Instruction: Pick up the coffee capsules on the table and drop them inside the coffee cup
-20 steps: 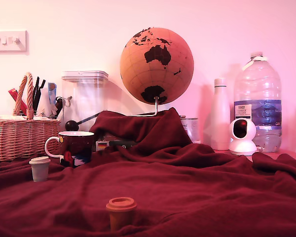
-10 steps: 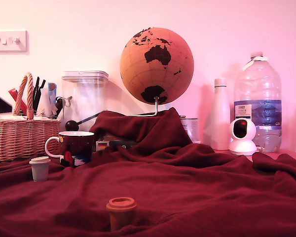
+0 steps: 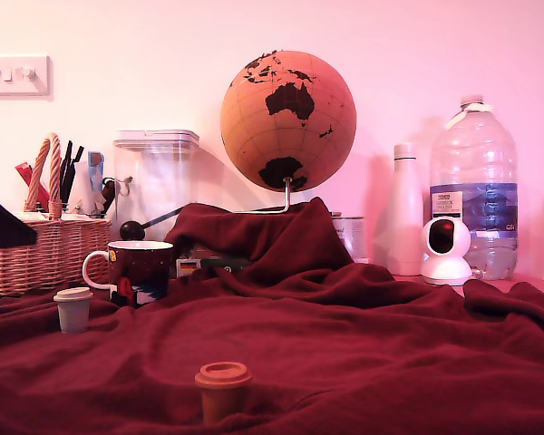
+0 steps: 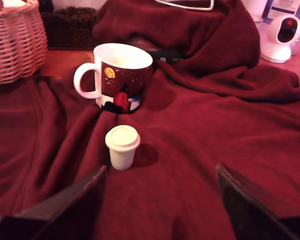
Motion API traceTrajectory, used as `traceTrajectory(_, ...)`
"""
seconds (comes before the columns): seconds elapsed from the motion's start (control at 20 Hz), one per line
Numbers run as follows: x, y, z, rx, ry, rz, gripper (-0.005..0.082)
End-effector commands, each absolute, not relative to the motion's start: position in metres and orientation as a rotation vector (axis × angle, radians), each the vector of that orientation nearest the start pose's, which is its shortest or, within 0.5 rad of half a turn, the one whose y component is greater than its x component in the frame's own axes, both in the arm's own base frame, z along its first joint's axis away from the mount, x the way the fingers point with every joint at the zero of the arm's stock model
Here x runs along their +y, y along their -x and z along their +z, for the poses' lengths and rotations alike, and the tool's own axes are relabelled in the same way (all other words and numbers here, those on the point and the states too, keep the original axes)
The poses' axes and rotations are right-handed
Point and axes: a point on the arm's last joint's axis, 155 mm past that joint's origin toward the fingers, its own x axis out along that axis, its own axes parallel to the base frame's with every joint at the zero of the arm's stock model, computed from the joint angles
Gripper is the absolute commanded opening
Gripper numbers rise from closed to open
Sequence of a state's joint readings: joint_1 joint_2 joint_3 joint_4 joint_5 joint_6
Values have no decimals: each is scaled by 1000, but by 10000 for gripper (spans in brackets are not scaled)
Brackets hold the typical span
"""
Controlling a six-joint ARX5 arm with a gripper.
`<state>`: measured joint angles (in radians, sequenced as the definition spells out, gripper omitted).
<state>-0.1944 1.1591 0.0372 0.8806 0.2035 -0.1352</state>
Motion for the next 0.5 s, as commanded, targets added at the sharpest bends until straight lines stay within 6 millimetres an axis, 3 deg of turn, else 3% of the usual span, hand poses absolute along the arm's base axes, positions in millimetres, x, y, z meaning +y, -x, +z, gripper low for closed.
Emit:
traceTrajectory(0.0,-98,-305,89,266,121,-381,618)
traceTrajectory(0.1,-99,-307,83,277,121,-380,582)
traceTrajectory(0.45,-102,-325,66,317,95,-380,584)
